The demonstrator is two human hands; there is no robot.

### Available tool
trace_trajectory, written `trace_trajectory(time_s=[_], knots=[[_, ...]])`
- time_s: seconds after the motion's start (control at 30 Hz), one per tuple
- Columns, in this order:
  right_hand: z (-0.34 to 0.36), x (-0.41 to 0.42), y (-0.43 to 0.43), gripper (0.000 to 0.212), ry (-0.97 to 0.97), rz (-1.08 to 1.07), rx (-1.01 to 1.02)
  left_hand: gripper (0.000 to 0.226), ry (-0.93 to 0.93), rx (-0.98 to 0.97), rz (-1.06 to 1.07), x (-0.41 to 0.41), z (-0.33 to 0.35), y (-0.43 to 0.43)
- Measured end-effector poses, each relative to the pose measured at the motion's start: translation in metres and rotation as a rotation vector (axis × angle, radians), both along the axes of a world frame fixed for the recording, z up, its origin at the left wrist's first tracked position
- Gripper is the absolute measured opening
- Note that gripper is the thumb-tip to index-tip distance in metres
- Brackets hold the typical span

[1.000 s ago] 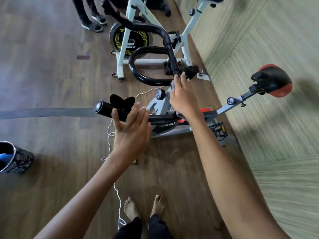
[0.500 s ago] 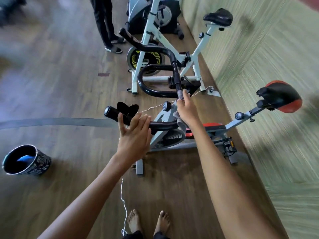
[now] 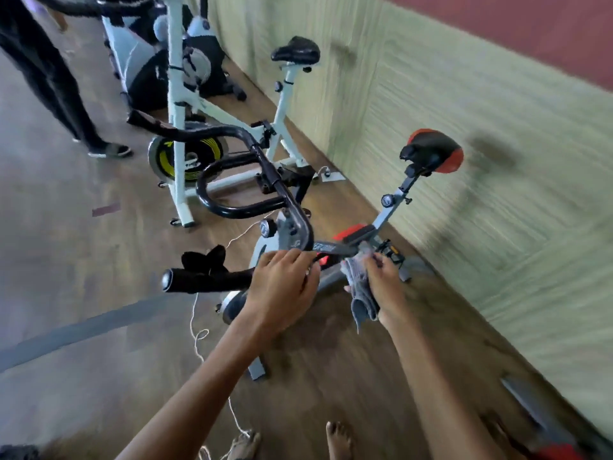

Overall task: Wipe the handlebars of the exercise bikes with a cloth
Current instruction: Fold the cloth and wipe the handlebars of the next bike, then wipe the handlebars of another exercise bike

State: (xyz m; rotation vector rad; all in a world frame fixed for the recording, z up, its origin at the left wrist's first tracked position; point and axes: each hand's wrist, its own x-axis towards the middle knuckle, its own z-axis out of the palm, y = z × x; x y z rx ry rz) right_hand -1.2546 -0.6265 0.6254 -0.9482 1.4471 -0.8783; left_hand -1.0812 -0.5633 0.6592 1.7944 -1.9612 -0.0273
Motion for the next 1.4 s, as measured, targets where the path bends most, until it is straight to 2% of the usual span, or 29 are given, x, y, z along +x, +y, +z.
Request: trace_trajectory(time_s=[0.07, 0.23, 0.33, 0.47, 0.57, 0.77, 1.0, 1.13, 1.27, 1.33, 1.4], knots=[[0.006, -0.010, 0.025, 0.013, -0.061, -0.116, 0.023, 0.037, 0.021, 0.025, -0.161, 0.000, -0.003, -0.007], [0.021, -0.023, 0.116, 0.010, -0.139, -0.416, 0.073, 0.045, 0.065, 0.126, -0.530, -0.010, -0.025, 0.001], [0.026, -0.030, 0.184, 0.015, -0.039, -0.504, 0.057, 0.048, 0.034, 0.151, -0.715, -0.037, -0.036, 0.024], [0.033, -0.033, 0.271, 0.029, 0.419, -0.536, -0.001, 0.043, 0.034, 0.200, -0.912, -0.080, -0.037, 0.069], [0.041, -0.032, 0.320, 0.039, 0.602, -0.622, -0.029, 0.050, -0.009, 0.207, -1.071, -0.112, -0.032, 0.097], [0.051, -0.033, 0.393, 0.044, 0.700, -0.856, -0.060, 0.050, 0.025, 0.188, -1.379, -0.151, -0.004, 0.148], [0.091, -0.014, 0.453, 0.034, 0.707, -1.072, -0.145, 0.046, -0.007, 0.116, -1.546, -0.188, 0.013, 0.190], [0.120, -0.015, 0.484, 0.035, 0.722, -1.287, -0.166, 0.027, 0.008, 0.037, -1.680, -0.229, 0.035, 0.213], [0.114, -0.031, 0.501, 0.045, 0.878, -1.566, -0.059, 0.036, 0.077, 0.096, -1.920, -0.279, 0.038, 0.230], [0.106, -0.040, 0.498, 0.048, 0.976, -1.639, 0.049, 0.041, 0.035, 0.043, -2.021, -0.311, 0.024, 0.236], [0.093, -0.047, 0.487, 0.046, 1.067, -1.614, 0.196, 0.050, -0.071, -0.050, -2.118, -0.344, 0.002, 0.240]])
